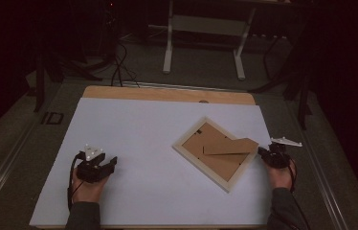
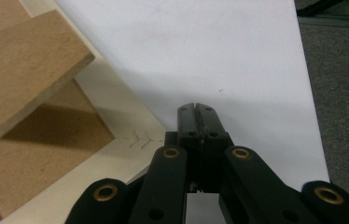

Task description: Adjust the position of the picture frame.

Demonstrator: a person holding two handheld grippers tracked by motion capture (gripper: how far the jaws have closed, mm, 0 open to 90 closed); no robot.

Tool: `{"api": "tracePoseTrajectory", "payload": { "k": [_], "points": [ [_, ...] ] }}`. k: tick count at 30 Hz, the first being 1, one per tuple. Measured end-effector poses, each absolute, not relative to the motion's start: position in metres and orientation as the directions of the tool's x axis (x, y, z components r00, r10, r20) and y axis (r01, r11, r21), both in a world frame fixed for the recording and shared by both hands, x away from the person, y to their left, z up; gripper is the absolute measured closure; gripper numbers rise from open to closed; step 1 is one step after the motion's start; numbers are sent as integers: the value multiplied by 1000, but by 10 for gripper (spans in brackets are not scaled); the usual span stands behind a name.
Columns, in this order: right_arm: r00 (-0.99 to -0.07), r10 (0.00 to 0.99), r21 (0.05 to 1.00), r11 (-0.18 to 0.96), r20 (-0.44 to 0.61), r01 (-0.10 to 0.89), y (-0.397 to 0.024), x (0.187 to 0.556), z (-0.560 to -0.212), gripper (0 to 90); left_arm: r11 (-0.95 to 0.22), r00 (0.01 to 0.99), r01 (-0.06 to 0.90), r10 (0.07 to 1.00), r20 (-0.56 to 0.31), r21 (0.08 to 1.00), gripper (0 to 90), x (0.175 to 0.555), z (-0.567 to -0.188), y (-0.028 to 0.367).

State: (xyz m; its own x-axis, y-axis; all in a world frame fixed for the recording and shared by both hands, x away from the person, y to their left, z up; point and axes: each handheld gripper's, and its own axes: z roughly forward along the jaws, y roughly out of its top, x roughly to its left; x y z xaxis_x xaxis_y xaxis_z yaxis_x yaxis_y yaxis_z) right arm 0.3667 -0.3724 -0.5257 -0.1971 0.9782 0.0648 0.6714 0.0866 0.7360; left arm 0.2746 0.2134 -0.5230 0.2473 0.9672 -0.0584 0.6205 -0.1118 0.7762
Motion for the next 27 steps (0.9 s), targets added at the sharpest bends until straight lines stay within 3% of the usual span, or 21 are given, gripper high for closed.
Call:
{"api": "tracePoseTrajectory", "payload": {
  "k": [27],
  "points": [
    [-218,974,719,106,64,686,-370,368,-531,900,-120,267,631,961,-70,766,538,275,-523,213]
  ]
}}
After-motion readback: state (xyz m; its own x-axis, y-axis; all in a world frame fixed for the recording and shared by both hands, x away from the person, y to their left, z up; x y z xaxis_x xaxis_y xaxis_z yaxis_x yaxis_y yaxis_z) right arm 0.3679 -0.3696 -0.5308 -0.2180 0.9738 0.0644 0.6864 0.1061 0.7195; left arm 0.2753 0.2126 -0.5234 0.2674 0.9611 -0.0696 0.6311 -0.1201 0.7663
